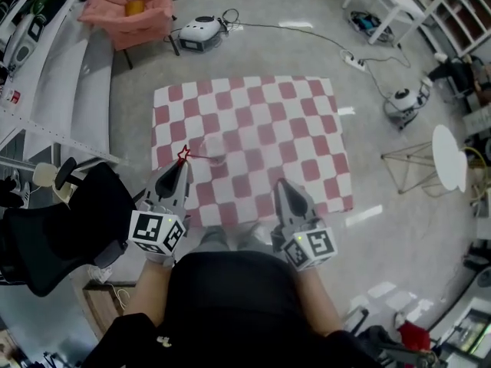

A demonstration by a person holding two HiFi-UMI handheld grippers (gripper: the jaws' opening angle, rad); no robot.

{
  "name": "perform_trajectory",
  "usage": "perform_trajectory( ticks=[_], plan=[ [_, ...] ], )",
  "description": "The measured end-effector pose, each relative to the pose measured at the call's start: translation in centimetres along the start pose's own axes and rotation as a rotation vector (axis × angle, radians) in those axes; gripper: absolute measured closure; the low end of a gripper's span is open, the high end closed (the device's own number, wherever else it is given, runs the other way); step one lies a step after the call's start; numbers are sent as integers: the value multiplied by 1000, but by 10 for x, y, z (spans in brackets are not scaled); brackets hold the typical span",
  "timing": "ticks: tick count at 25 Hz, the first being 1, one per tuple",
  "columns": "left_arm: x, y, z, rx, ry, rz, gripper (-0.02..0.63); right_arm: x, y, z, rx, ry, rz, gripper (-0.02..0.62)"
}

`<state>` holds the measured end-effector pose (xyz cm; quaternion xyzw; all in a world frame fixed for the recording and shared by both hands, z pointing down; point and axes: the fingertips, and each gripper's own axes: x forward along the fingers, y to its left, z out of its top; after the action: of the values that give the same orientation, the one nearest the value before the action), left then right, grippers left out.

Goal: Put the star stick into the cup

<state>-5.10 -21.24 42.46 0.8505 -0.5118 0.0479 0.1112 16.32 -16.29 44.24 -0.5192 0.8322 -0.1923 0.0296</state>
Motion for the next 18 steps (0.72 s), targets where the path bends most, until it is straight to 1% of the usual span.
perform_trajectory(
  ticks=[6,12,15,18],
  plan=[
    [32,27,-25,-31,37,-75,554,10,3,-6,-25,20,-93,578],
    [55,37,-52,-64,77,-141,554,11,6,-9,-31,48,-186,578],
    [66,40,-63,-56,88,-166,554,14,10,-12,-46,60,-200,578],
    [76,42,-76,-52,104,-186,554,16,13,-9,-53,32,-210,578]
  ],
)
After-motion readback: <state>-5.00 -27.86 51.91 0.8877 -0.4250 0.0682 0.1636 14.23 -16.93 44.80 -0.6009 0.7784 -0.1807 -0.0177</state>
